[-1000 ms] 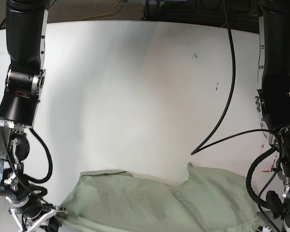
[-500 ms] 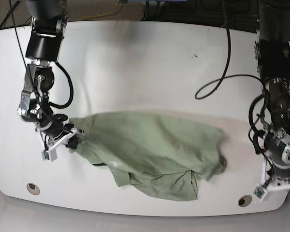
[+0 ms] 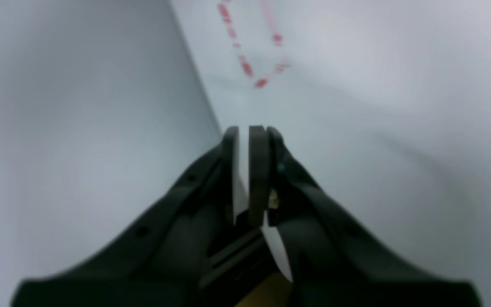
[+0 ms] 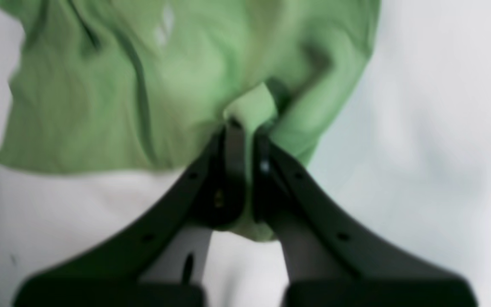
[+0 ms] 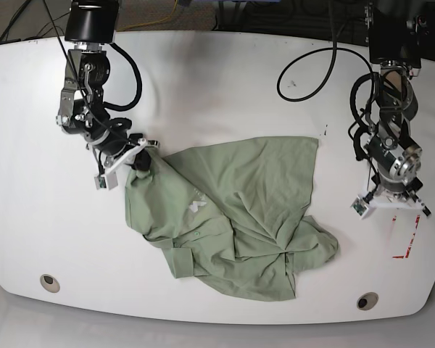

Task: Layout the t-shirt on the table in an organized manner, then fold the t-shirt properly
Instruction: 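Lay the t-shirt down on the table and open the left gripper, then move the left gripper to the shirt's shoulder edge and lower it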

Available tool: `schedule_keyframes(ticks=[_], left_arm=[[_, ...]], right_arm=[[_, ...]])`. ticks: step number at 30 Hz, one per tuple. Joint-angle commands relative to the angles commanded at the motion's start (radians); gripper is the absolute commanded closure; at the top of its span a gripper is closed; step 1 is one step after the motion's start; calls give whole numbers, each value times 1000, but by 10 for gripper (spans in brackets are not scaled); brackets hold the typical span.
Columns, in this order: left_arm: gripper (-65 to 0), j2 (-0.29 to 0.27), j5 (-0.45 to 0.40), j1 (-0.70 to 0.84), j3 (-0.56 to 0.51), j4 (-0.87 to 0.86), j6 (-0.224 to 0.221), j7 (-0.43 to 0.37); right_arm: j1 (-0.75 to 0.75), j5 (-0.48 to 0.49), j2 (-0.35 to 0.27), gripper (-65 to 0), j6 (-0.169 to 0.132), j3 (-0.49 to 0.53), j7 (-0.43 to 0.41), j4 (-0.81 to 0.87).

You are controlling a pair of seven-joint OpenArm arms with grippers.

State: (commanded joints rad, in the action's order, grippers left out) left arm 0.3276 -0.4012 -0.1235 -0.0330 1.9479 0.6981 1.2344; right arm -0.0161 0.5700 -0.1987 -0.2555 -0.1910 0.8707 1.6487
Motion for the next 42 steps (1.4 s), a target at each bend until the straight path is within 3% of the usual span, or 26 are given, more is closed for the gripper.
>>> schedule_keyframes(ticks=[3, 19, 21, 29, 32, 42], left_arm=[[-27, -6, 3, 37, 0, 0, 0, -12], [-39, -166, 6, 81, 57, -2, 0, -48], [-79, -184, 8, 80, 57, -2, 0, -49], [-413, -247, 8, 78, 58, -2, 0, -130], [-487, -275, 6, 78, 58, -8, 0, -144], [-505, -285, 8, 78, 58, -28, 0, -147]], right_arm=[[-20, 0, 2, 0, 0, 0, -2, 0], [-6, -2, -3, 0, -5, 0, -3, -2], [-6, -2, -3, 0, -5, 0, -3, -2], [-6, -2, -3, 0, -5, 0, -3, -3], [-6, -2, -3, 0, -6, 0, -5, -5], [-6, -2, -15, 0, -6, 2, -5, -5]])
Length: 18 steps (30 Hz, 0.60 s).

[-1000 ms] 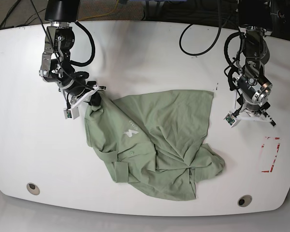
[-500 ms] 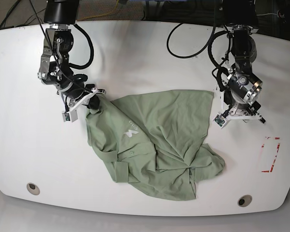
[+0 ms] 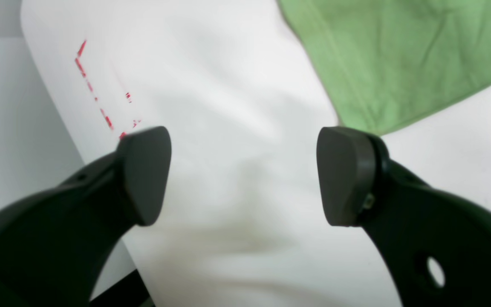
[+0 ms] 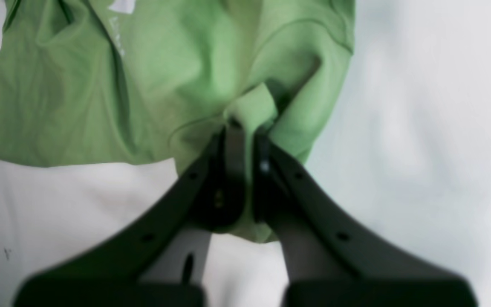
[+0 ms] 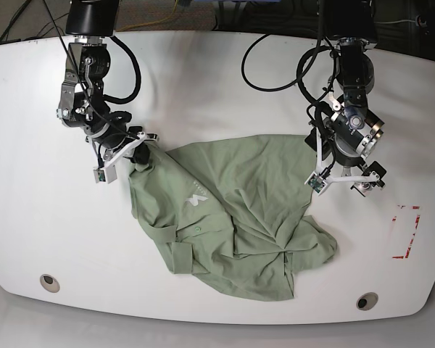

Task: Layout the t-shirt on the table in an organized manner, then fold the t-shirt properly
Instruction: 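Move the left gripper to the shirt's shoulder edge and lower it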

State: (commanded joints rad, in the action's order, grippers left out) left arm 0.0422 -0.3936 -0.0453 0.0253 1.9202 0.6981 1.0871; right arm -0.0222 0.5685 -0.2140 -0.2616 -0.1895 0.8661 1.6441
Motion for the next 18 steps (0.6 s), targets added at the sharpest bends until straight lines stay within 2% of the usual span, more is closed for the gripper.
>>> schedule_keyframes(ticks=[9, 14, 18], left_arm=[[-506, -52, 2, 9, 9, 0, 0, -55], [-505, -94, 2, 20, 44, 2, 0, -164], [-494, -124, 0, 32, 81, 0, 0, -298]], right_arm=[[0, 0, -2, 0, 0, 0, 0, 0], [0, 0, 2, 0, 0, 0, 0, 0], [-2, 0, 2, 0, 0, 0, 0, 0]])
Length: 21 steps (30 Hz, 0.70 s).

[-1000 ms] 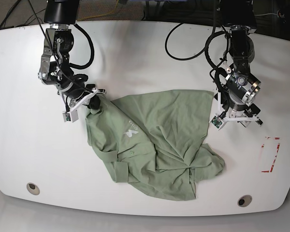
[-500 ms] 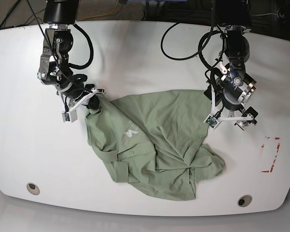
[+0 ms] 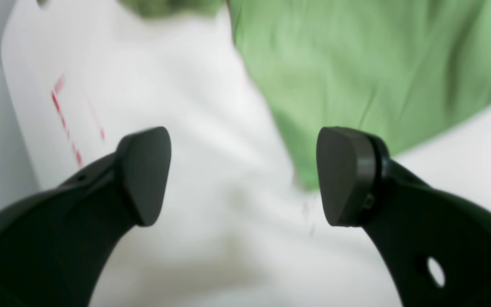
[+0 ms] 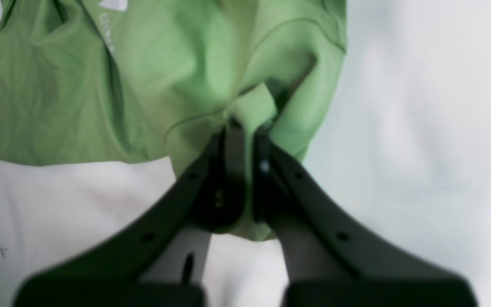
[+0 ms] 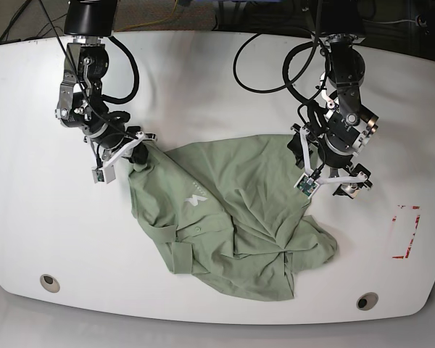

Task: Layout the t-shirt on the table in an organized manner, then fold the t-shirt properly
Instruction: 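Move the left gripper to the shirt's shoulder edge and lower it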

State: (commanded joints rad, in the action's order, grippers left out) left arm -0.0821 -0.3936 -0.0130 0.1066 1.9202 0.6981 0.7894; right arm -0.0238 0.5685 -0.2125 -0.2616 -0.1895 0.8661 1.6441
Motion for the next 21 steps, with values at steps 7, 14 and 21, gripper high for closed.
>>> schedule_keyframes(ticks=[7, 14, 21], left_arm=[[-419, -3, -2, 0, 17, -3, 0, -163], [-419, 52, 0, 23, 20, -5, -45, -258], [-457, 61, 17, 31, 98, -20, -96, -311]], right_arm=[[0, 0, -3, 0, 0, 0, 0, 0], [0, 0, -2, 0, 0, 0, 0, 0], [0, 0, 2, 0, 0, 0, 0, 0]])
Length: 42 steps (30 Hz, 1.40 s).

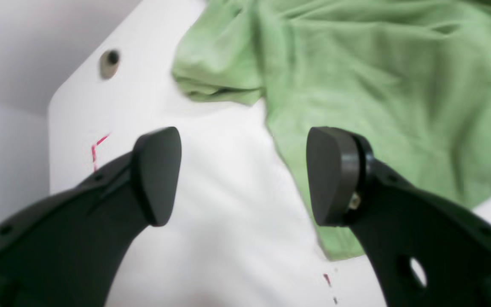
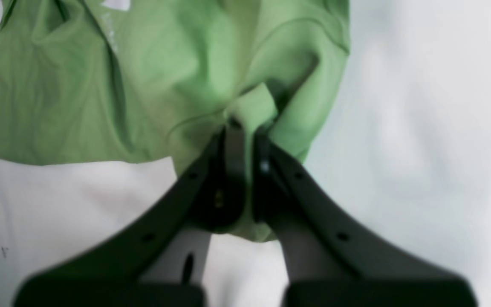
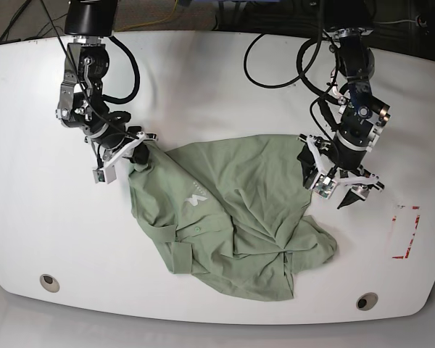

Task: Layout the t-shirt on the table in an organized manner, then fold the t-shirt properly
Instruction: 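Move the left gripper to the shirt's shoulder edge and lower it, then grasp the shoulder edge of the t-shirt with the left gripper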

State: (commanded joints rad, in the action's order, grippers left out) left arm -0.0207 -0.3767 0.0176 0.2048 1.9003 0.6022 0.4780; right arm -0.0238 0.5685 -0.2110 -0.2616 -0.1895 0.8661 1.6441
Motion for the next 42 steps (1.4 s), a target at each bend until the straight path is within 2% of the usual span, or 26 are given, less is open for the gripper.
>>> schedule_keyframes(ticks=[4, 7, 12, 17, 24, 31, 37, 42], left_arm=[[-575, 3, 75, -9, 92, -28, 0, -3], [-611, 34, 114, -38, 149, -48, 0, -3], [-607, 92, 183, -51, 198, -146, 0, -3], [-608, 175, 324, -52, 227, -253, 3, -3], [-612, 235, 526, -52, 227, -333, 8, 0], [-644, 239, 717, -49, 198, -430, 8, 2], [-644, 236, 778, -48, 127, -493, 14, -5], [-644, 232, 807, -48, 75, -535, 63, -5]], right_arm=[[0, 0, 2, 0, 0, 0, -2, 0], [0, 0, 3, 0, 0, 0, -2, 0], [0, 0, 3, 0, 0, 0, -2, 0], [0, 0, 3, 0, 0, 0, -2, 0], [-2, 0, 2, 0, 0, 28, -2, 0], [-5, 0, -3, 0, 0, 71, -38, 0], [-5, 0, -3, 0, 0, 81, -43, 0], [-5, 0, -2, 0, 2, 81, -43, 0]])
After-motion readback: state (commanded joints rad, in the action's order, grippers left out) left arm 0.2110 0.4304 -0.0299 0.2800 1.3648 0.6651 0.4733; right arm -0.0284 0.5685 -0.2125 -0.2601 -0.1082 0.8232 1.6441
